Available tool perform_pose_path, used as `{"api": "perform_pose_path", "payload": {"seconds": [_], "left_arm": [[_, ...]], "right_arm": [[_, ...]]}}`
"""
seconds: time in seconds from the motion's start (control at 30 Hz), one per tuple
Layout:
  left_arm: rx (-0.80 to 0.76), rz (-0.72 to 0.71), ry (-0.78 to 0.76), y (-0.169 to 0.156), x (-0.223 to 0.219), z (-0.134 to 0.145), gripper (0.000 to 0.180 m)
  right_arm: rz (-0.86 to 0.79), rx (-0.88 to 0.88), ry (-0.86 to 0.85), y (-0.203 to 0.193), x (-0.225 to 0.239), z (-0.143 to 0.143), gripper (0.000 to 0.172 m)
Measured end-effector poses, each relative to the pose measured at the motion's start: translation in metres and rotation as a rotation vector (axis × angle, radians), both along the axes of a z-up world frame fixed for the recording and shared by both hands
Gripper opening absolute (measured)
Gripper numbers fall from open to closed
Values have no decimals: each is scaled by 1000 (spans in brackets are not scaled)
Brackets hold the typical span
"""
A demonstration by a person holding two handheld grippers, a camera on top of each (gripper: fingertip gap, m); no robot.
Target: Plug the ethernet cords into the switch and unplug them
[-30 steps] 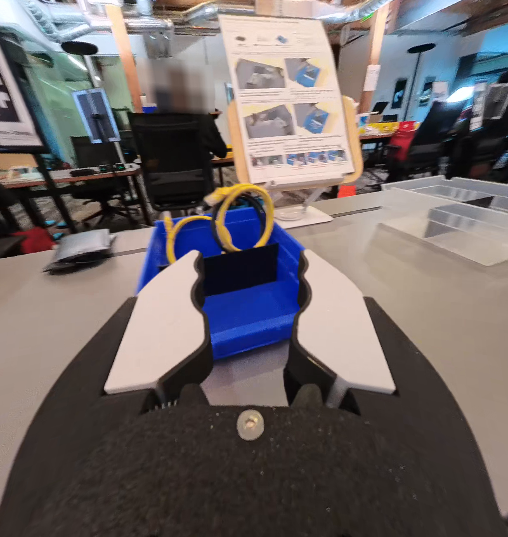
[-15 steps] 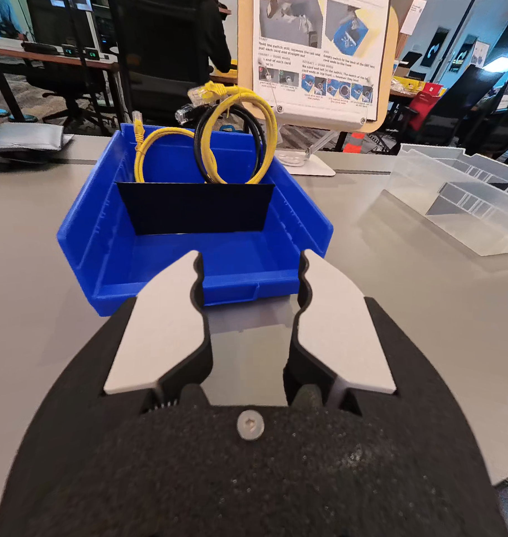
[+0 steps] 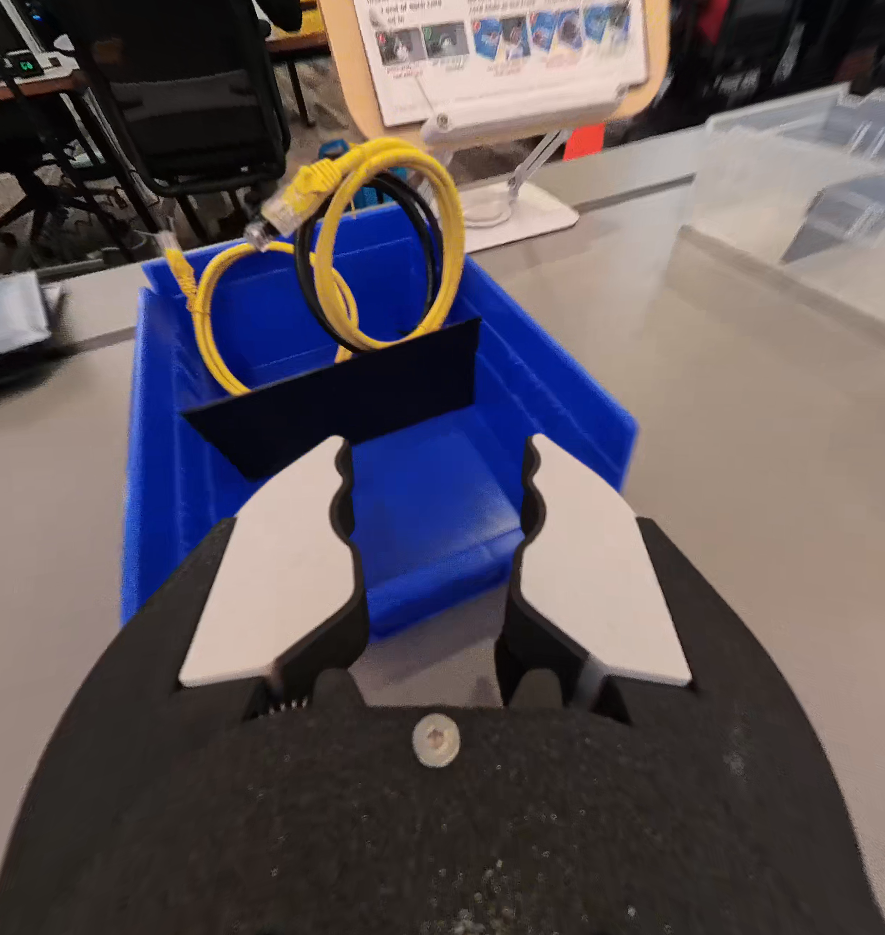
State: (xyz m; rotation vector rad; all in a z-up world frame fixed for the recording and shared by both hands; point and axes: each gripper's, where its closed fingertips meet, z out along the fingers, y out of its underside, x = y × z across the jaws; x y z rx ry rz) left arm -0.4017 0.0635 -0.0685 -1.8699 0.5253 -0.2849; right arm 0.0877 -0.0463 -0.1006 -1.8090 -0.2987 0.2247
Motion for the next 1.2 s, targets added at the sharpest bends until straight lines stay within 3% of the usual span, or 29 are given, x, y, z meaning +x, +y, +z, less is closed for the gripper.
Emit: {"api": "perform_pose_path", "payload": {"seconds": [0.13,0.4,0.47,0.57,0.73,0.9,1.2], "left_arm": [[-53,7,70,57,-2,4,79],[-107,134,90,157,-4,-12,81],[-112,168,80,170,-3,-15,64],[-135,204,112,181,-3,-22,9],[-145,242,109,186,-2,-14,6],[-74,201,48,185,8,33,6],[-2,34,-172,179,44,158,5]], "right_arm": [[25,-19,-55,2,-7,-8,38],[89,-53,-39,10,-26,-16,38],[96,-60,-42,13,-29,-18,38],[107,-70,-33,19,-33,-19,38],[136,-71,-25,25,-43,-17,35],[267,-61,-98,36,-78,-6,35],[611,55,-131,99,-196,63,46]]}}
